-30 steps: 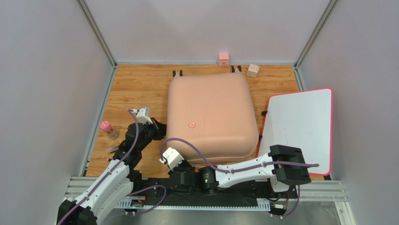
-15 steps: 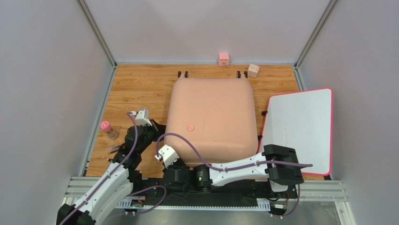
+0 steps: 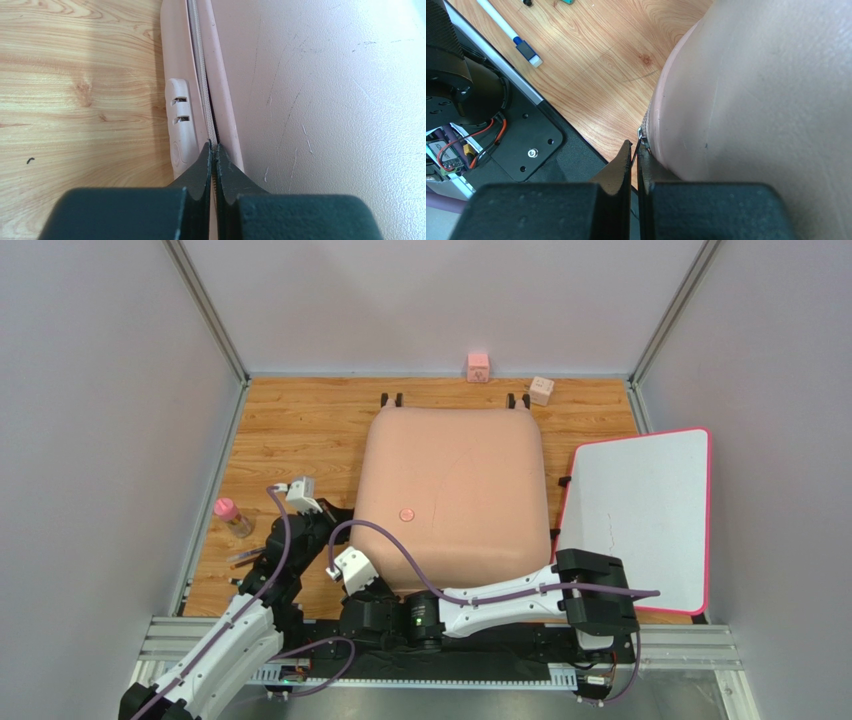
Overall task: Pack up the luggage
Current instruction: Zip the luggage at the center of the board.
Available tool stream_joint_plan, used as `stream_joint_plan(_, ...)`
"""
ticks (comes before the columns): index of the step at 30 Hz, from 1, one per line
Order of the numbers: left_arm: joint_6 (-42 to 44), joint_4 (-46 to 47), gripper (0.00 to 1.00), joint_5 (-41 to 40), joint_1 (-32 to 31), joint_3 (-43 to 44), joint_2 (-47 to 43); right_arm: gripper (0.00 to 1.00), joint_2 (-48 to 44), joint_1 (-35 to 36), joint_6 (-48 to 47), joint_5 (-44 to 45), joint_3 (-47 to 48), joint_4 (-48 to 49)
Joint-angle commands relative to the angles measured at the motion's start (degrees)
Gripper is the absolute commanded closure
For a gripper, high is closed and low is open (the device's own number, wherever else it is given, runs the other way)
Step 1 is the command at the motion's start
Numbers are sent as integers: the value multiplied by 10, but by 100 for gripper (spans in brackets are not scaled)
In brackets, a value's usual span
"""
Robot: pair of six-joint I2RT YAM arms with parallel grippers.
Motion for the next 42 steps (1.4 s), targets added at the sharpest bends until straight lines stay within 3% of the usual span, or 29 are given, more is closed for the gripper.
stream_joint_plan(1, -25, 8, 100, 131, -43, -2, -22, 100, 8, -3, 33, -25, 70, 160)
stream_joint_plan(6, -23, 5, 100, 129, -44, -10, -31, 100, -1, -13, 45, -16, 62, 144)
stream_joint_plan(23, -25, -36, 100, 98, -45, -46, -96, 100, -108, -30, 130, 54, -106, 93)
stream_joint_plan(42, -36, 67, 100, 91, -81, -31, 4, 100, -175, -51, 189, 100, -199, 48)
